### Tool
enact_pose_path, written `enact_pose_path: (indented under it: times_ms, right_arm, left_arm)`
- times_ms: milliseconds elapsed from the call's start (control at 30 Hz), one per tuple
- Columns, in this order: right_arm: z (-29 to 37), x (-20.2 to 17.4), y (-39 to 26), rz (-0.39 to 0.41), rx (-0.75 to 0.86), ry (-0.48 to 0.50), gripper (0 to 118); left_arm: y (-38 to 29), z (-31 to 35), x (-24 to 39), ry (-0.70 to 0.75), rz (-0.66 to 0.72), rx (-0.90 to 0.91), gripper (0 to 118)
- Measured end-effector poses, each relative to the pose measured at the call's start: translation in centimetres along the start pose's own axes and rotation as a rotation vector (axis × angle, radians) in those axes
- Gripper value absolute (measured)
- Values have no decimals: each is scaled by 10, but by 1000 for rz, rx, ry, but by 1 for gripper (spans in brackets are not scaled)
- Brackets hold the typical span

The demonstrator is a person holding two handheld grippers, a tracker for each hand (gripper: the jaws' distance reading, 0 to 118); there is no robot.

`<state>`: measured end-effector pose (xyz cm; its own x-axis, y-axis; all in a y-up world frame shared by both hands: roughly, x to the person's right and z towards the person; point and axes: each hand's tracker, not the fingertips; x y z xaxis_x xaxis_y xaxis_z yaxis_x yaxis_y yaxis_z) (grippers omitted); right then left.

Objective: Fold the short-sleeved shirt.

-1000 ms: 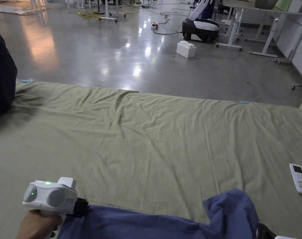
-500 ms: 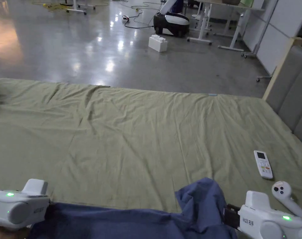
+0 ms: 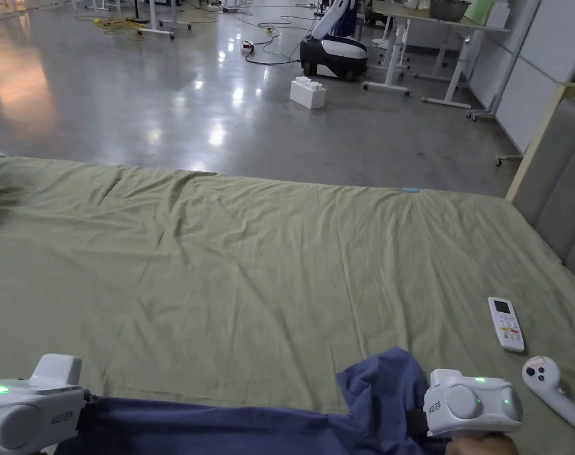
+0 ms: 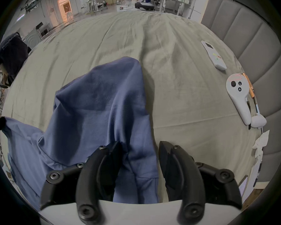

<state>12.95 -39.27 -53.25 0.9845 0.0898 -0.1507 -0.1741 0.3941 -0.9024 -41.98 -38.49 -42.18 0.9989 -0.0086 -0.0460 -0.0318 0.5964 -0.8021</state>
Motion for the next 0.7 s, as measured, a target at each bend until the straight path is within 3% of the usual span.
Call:
enact_pose_path:
  times_ms: [67, 100, 133, 200, 333, 600, 633, 700]
  right_arm:
    - [2, 0, 0, 0, 4, 2, 32]
    - [4, 1, 1, -4, 18, -4, 13]
    - [5, 2, 1, -9, 34, 8, 13]
    - [3, 5, -1, -11, 34, 18, 1]
    - [22, 15, -11, -83, 114, 48, 0]
    - [85, 21, -32, -86, 241, 118, 0]
    - [93, 21, -35, -82, 250, 122, 0]
    - [109, 22, -40, -78, 276, 129, 0]
  left_arm:
    - [1, 2, 0, 0, -3, 2, 5]
    - [-8, -5, -18, 1, -3, 3, 5]
    - [-9, -7, -22, 1, 0, 4, 5]
    - [-12, -8, -31, 0, 10, 13, 5]
    - [-9, 3, -24, -9, 20, 32, 5]
    - [-6, 7, -22, -48, 45, 88, 5]
    - [-4, 60, 6, -59, 52, 93, 5]
    - [-4, 68, 9, -70, 65, 109, 5]
